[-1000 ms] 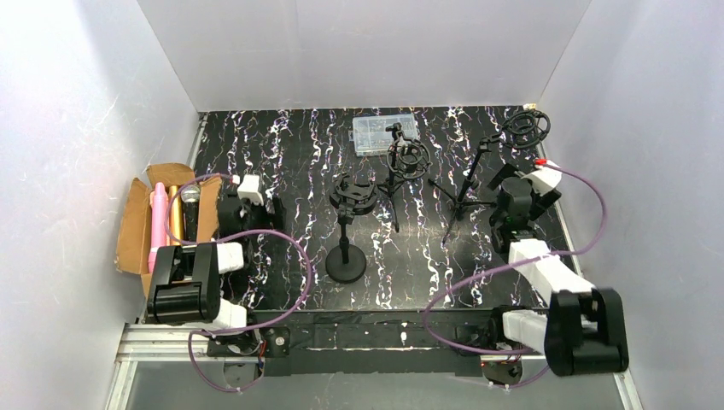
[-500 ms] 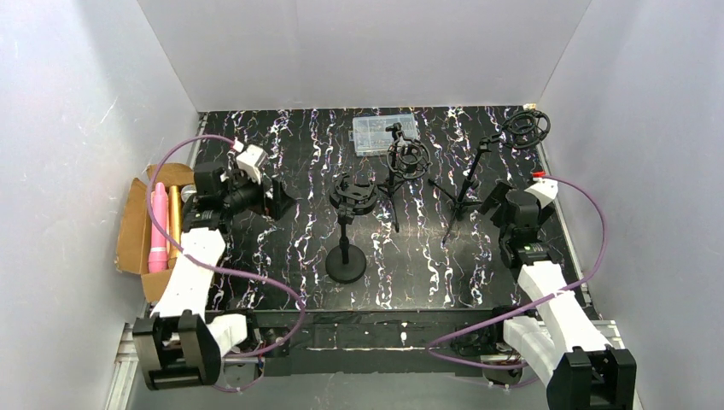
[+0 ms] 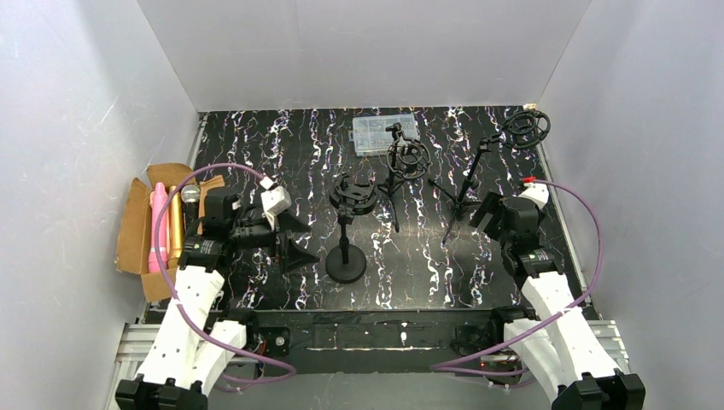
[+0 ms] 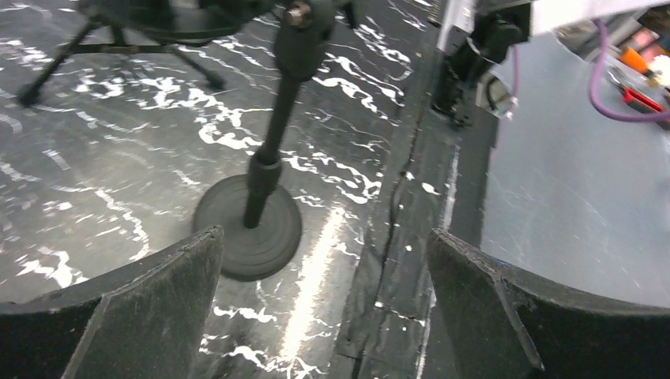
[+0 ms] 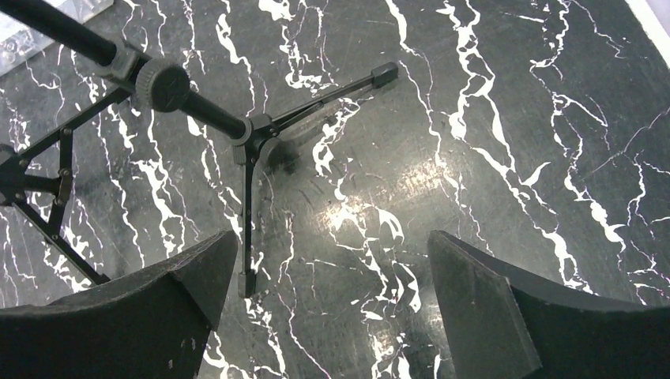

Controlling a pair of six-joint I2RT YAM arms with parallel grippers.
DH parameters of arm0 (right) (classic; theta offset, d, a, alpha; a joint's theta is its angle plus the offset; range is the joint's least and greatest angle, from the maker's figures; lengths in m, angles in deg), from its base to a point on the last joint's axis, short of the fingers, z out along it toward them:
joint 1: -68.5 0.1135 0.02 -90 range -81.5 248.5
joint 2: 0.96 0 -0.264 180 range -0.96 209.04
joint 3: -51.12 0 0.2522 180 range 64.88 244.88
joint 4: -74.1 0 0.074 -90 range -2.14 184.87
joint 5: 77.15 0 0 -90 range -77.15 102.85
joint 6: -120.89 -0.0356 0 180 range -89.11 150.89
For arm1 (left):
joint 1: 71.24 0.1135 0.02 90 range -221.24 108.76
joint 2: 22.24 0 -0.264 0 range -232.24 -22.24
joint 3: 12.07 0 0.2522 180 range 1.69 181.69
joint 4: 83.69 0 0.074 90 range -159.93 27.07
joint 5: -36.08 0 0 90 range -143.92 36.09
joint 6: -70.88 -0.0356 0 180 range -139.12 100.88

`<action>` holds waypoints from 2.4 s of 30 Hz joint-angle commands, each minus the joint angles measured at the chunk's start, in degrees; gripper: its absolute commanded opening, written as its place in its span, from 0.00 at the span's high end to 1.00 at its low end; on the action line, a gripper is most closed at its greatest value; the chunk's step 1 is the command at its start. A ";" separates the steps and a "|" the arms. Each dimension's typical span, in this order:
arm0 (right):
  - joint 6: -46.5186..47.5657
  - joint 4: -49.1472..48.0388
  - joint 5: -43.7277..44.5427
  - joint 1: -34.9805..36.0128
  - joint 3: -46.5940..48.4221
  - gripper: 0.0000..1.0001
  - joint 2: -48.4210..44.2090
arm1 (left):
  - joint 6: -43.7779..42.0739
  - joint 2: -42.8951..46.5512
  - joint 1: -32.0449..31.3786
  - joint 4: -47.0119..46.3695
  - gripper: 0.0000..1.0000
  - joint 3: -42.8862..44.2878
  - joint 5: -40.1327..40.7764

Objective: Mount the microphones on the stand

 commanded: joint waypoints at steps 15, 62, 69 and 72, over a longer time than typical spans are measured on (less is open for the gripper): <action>0.21 0.30 4.48 13.28 5.19 0.05 4.21 | 16.36 -14.10 -16.92 -32.69 0.01 -4.27 15.61; 5.10 -10.95 -1.96 24.40 3.60 0.18 9.48 | -8.43 -60.57 1.00 -39.54 1.00 40.15 31.39; 7.05 -17.10 -4.65 25.84 3.96 0.15 12.98 | -5.82 -62.94 2.07 -39.85 0.55 39.75 39.12; 8.87 -21.27 -6.11 26.43 4.02 0.14 15.23 | -4.57 -60.24 2.21 -39.01 0.38 37.41 39.02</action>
